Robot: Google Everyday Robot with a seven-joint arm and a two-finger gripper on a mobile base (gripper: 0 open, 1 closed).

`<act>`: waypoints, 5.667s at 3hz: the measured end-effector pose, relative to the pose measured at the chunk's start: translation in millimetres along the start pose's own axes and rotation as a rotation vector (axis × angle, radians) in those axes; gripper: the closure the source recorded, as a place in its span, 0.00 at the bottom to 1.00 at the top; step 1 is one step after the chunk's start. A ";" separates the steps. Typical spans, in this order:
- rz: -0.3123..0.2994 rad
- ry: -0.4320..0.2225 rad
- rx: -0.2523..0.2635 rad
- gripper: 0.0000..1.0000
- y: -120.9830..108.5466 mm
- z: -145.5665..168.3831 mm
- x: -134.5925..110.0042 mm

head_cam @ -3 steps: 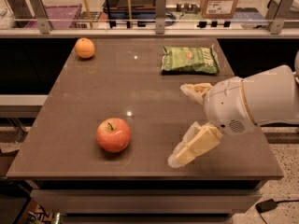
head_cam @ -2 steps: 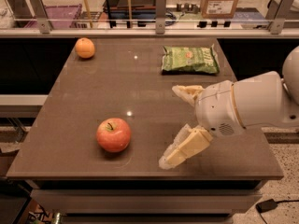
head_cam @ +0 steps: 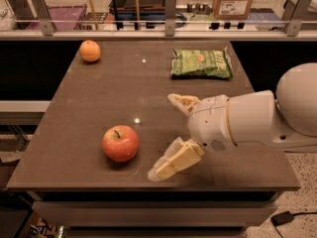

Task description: Move apple near orange

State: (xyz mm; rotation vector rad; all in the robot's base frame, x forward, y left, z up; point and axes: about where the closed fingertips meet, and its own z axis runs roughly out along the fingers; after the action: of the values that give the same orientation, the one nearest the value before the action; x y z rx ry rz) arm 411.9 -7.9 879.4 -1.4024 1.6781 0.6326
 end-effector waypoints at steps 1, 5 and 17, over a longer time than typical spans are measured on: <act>0.023 -0.043 -0.007 0.00 9.2 16.8 -1.7; 0.005 -0.200 -0.044 0.00 15.9 81.6 -23.6; -0.068 0.001 0.204 1.00 -166.4 137.7 -108.9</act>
Offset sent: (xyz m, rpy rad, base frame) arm -0.0205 0.0572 -0.0285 0.1675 0.0567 0.0226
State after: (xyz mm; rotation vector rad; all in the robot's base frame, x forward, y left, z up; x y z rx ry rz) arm 612.5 120.4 921.3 -1.3070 1.6389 0.4106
